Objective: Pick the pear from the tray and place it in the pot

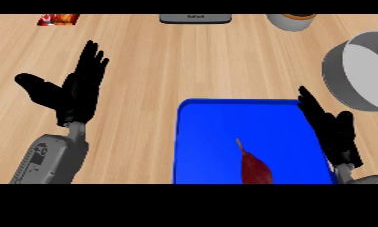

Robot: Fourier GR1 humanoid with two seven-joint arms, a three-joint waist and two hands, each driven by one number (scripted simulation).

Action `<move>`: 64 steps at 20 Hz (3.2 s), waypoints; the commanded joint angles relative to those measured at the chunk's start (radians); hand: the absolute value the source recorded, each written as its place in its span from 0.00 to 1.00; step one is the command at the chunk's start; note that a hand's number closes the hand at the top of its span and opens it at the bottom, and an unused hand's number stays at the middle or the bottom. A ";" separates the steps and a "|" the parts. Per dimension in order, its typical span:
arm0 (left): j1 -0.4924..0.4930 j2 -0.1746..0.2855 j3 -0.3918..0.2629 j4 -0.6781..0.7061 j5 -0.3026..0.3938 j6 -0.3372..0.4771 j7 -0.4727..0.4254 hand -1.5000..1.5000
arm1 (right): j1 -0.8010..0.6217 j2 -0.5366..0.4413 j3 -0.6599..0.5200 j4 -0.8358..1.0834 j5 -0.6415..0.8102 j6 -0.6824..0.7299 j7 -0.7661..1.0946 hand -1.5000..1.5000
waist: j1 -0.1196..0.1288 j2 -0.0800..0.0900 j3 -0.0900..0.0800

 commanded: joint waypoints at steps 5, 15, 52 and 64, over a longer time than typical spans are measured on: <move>0.098 0.046 -0.015 -0.040 -0.099 0.003 -0.130 0.50 | -0.049 0.026 -0.209 -0.248 -0.105 0.102 -0.485 1.00 | -0.040 -0.007 0.000; 0.245 -0.001 -0.084 -0.083 -0.153 -0.015 -0.260 0.50 | 0.371 0.127 -0.334 -0.197 -0.058 0.128 -1.040 0.00 | -0.032 0.023 -0.007; 0.326 -0.086 -0.090 -0.161 -0.269 -0.063 -0.245 0.50 | 0.288 0.098 0.126 -0.397 0.819 0.246 -0.007 0.00 | -0.004 0.028 -0.009; 0.230 -0.142 0.020 -0.035 -0.283 -0.132 -0.266 0.50 | 0.300 0.170 0.088 -0.293 0.901 0.258 -0.104 0.00 | -0.011 0.028 -0.009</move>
